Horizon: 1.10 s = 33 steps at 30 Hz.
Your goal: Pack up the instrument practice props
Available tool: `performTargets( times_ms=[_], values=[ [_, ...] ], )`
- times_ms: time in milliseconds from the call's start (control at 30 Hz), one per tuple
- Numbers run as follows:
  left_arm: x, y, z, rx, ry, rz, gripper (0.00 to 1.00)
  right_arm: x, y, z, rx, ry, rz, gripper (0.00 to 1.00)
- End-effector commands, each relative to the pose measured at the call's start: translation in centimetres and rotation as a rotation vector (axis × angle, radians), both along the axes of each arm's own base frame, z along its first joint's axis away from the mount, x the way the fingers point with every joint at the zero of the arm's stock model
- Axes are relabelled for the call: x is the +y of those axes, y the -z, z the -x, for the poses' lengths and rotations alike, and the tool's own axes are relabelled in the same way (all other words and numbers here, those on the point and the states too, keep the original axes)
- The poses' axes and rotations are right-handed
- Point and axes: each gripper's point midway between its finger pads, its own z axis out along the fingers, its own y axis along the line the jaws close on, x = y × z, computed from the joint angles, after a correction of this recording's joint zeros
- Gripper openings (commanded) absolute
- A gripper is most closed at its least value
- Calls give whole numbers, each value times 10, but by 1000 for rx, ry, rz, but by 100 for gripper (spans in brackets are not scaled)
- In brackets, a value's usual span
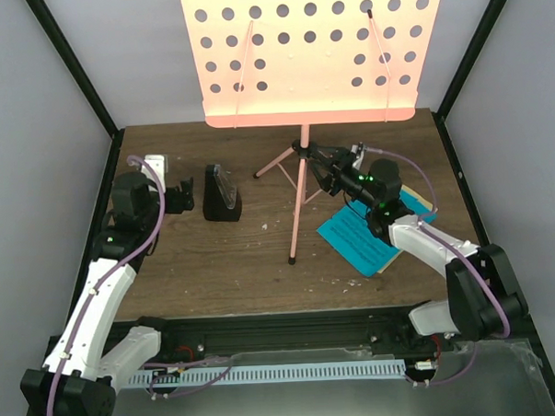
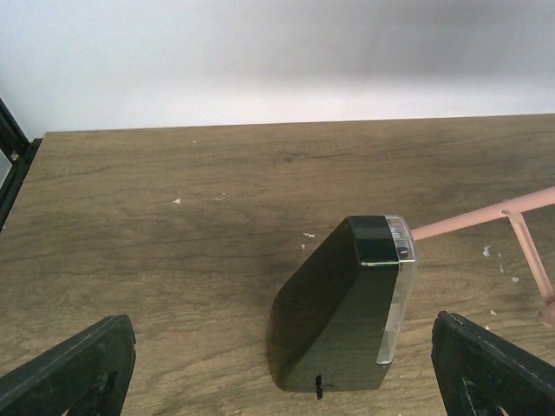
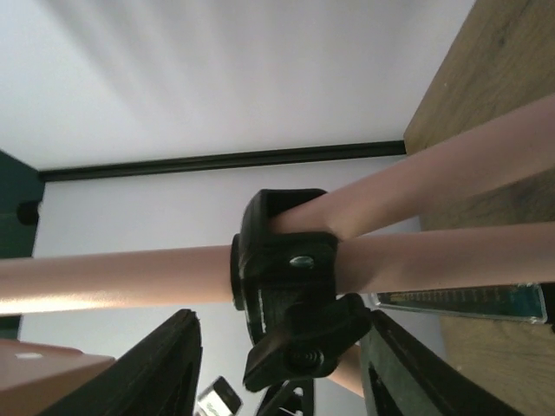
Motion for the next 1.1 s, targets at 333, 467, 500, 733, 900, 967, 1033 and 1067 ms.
performTargets(
  times_ms=[333,467,500,733,900,967,1033,1067],
  values=[
    [-2,-14,5,-42,15,29,95,-3,-14,0,-19,55,1,11],
    [-2,-13,5,-40,13,28,94,-7,-7,3,-12,72,8,31],
    [-2,-13,5,-41,13,28,95,-8,-6,4,-10,79,8,40],
    [-2,-12,4,-36,15,28,95,-20,-9,3,-28,148,50,38],
    [-2,-12,4,-34,14,28,95,-22,-5,0,-22,155,58,30],
    [-2,-11,4,-31,15,27,95,-20,-1,0,-15,147,61,30],
    [-2,-11,4,-31,15,28,95,-19,3,-1,-4,138,63,30],
    [-3,-11,4,-31,16,28,95,-18,4,-1,-5,136,63,30]
  ],
)
